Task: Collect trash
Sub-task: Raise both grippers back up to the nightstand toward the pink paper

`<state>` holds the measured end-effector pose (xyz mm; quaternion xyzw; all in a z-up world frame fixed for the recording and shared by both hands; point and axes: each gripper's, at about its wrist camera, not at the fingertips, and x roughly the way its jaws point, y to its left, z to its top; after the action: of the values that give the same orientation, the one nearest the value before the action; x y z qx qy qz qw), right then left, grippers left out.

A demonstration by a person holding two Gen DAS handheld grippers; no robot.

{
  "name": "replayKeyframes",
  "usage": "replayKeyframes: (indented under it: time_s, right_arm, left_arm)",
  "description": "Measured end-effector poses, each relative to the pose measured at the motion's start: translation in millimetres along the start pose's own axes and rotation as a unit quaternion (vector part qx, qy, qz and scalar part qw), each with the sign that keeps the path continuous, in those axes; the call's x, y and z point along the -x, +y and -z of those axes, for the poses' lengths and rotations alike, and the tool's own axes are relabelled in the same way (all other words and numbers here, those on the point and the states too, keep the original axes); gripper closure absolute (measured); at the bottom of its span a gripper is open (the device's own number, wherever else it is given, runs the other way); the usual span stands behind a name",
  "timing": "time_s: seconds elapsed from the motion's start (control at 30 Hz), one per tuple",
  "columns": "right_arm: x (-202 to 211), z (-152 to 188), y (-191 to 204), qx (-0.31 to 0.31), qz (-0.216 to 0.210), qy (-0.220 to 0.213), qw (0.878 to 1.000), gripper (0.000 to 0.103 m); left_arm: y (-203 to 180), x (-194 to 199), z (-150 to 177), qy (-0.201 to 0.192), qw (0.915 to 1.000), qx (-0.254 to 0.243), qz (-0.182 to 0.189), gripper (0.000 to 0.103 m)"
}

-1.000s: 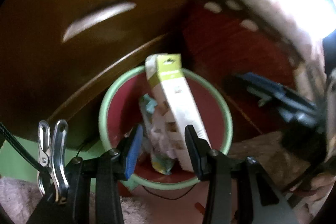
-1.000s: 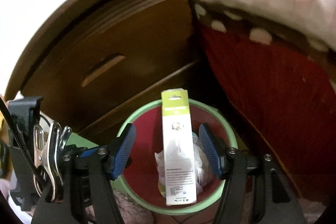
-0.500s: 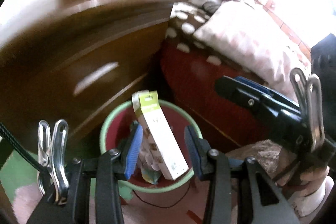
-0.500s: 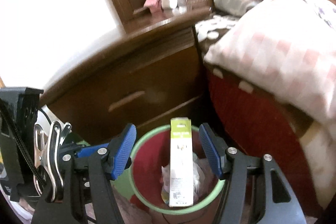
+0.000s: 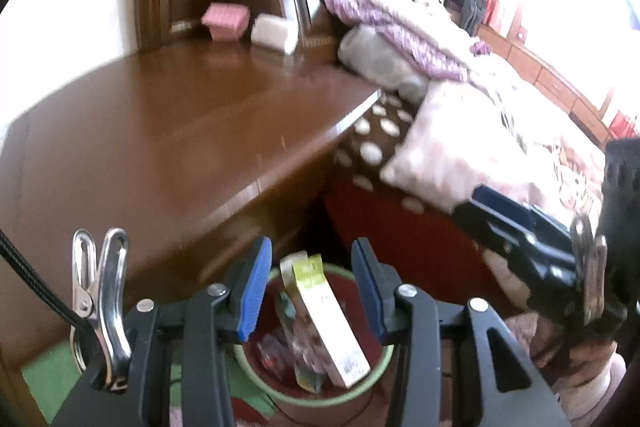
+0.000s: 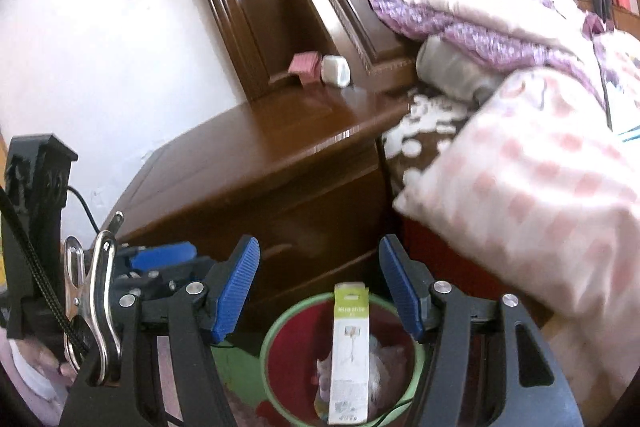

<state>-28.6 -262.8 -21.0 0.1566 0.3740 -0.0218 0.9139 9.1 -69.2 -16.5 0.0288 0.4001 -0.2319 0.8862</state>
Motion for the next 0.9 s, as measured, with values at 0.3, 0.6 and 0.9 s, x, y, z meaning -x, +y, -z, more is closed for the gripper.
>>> replayKeyframes:
  time_s: [0.3,0.6,0.9]
  right_arm:
    - [12,-45,10,0.032,0.007,-0.035,0.999,0.039]
    - [-2,-82,20,0.061,0.012,-0.038,0.997,0.039]
    - [-40,-115,14,0.044,0.005,-0.044,0.998,0.039]
  left_arm:
    - [12,17,-70,-0.036,0.9992,-0.006,-0.013,0.060]
    - [32,0,-133,-0.041,0.9985,0.008,-0.035,0.060]
    - [61,-33,-186,-0.047,0.9978,0.041,-0.022,0.060]
